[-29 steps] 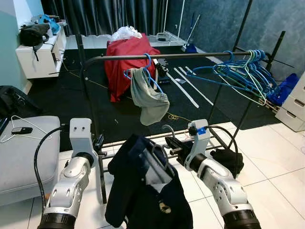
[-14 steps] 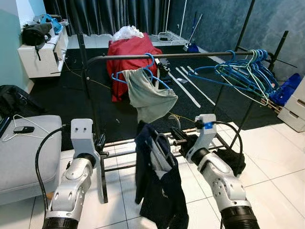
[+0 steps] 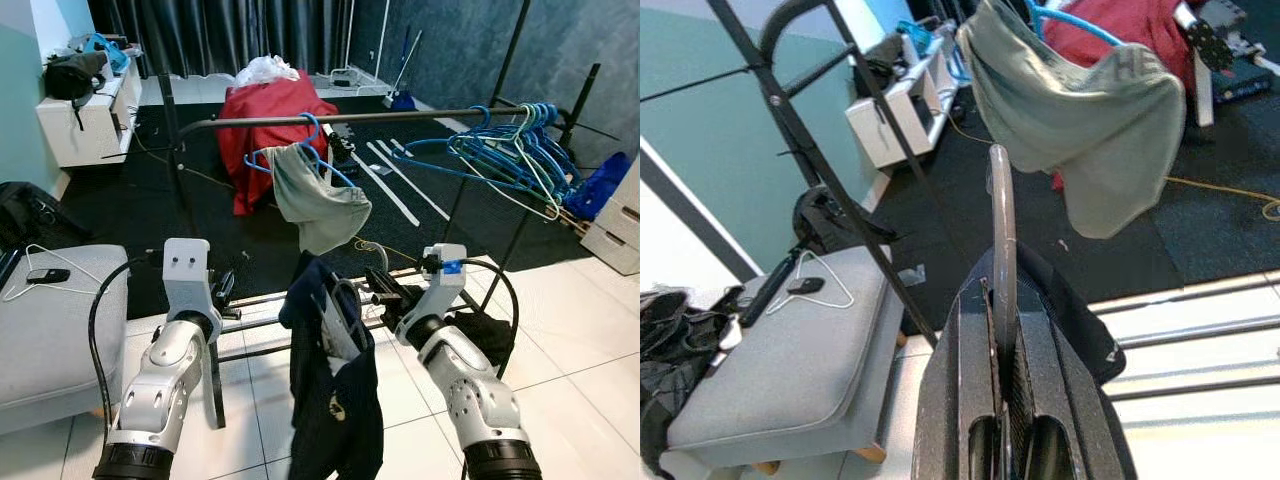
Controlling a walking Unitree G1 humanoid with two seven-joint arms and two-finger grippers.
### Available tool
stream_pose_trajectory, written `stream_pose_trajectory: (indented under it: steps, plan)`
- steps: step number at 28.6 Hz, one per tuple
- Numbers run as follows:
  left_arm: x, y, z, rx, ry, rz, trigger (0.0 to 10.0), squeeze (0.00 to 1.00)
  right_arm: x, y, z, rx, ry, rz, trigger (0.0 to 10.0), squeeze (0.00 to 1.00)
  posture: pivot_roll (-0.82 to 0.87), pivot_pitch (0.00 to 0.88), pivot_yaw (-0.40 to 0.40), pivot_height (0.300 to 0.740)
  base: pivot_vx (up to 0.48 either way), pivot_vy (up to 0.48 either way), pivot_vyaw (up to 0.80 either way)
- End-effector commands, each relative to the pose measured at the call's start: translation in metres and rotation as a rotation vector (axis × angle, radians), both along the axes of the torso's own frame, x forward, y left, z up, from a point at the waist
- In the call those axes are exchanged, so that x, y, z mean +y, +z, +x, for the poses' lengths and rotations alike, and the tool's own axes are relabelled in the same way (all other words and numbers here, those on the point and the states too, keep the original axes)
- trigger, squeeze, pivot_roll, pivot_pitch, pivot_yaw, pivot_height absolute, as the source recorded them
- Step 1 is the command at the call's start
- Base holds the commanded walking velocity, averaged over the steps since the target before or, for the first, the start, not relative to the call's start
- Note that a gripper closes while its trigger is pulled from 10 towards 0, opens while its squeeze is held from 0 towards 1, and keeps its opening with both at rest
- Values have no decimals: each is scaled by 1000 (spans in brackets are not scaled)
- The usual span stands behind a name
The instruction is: Hang hanger
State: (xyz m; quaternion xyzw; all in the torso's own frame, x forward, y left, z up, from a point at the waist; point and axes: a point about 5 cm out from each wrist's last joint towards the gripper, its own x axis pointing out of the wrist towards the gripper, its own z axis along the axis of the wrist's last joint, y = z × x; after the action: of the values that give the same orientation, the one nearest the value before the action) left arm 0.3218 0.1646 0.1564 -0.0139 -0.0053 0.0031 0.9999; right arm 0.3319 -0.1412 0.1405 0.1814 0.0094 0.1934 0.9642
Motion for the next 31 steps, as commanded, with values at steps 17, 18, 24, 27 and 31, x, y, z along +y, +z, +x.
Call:
stream_pose_trajectory:
  steps: [17, 18, 24, 27, 31]
  plan:
    - [-8, -1, 6, 2, -14, 8, 10000, 0, -2, 17, 4, -85, -10, 2, 10000, 0, -22, 8, -16, 740, 0, 0, 0]
    - [-8, -1, 6, 2, -13, 8, 10000, 0, -2, 17, 5, -88, -11, 2, 10000, 0, -23, 8, -16, 740, 0, 0, 0]
    - [-10, 0, 6, -2, -18, 6, 10000, 0, -1, 17, 5, -90, -8, 3, 10000, 0, -23, 9, -15, 740, 0, 0, 0]
    - [-10, 0, 6, -4, -21, 8, 10000, 0, 0, 18, 5, -92, -1, 2, 10000, 0, -23, 13, -18, 740, 0, 0, 0]
    - [-10, 0, 6, -4, -22, 10, 10000, 0, 1, 19, 6, -94, 4, 1, 10000, 0, -26, 18, -18, 740, 0, 0, 0]
